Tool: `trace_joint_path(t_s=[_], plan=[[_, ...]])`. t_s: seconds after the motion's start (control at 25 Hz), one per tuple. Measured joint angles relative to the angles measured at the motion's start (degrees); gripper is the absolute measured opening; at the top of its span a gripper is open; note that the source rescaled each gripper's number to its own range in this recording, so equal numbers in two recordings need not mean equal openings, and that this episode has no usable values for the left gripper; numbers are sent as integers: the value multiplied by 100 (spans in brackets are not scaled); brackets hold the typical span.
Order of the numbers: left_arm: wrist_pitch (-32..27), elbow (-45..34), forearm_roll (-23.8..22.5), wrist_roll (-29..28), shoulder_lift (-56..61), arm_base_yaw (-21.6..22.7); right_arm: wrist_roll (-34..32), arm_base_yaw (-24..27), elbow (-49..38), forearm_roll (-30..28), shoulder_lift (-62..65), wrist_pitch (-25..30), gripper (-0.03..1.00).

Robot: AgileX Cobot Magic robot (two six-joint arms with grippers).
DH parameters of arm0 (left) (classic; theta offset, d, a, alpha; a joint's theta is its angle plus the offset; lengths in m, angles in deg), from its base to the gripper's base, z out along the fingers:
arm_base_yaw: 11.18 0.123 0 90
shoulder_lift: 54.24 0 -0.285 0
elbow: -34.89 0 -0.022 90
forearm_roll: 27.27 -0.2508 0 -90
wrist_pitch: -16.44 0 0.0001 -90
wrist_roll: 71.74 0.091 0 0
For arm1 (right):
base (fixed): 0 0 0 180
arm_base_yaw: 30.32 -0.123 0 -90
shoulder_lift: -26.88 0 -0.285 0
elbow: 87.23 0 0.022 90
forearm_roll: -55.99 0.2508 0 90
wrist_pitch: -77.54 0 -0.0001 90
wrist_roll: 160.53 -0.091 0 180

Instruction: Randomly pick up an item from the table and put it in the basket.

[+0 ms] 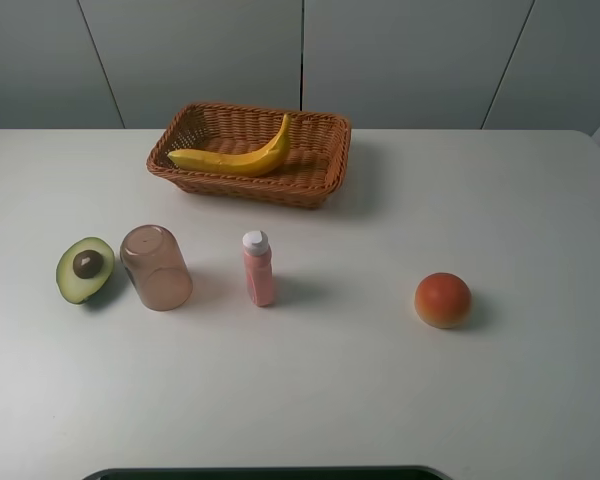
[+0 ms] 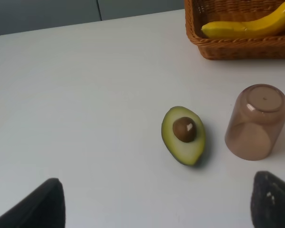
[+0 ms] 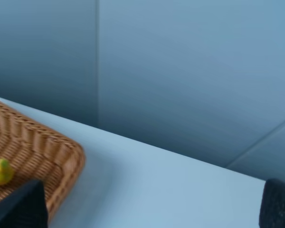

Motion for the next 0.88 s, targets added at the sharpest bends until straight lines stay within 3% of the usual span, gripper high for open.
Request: trace_joint_path(t_s=[0.2, 0.48, 0.88], plan=[[0, 0, 0, -39, 0, 0, 417, 766, -1034, 152, 1270, 11, 93], [0, 0, 0, 0, 0, 0, 866, 1918, -3338, 546, 3593, 33, 93], [0, 0, 0, 0, 0, 0, 923, 2007, -6084, 953, 6774, -186, 93]])
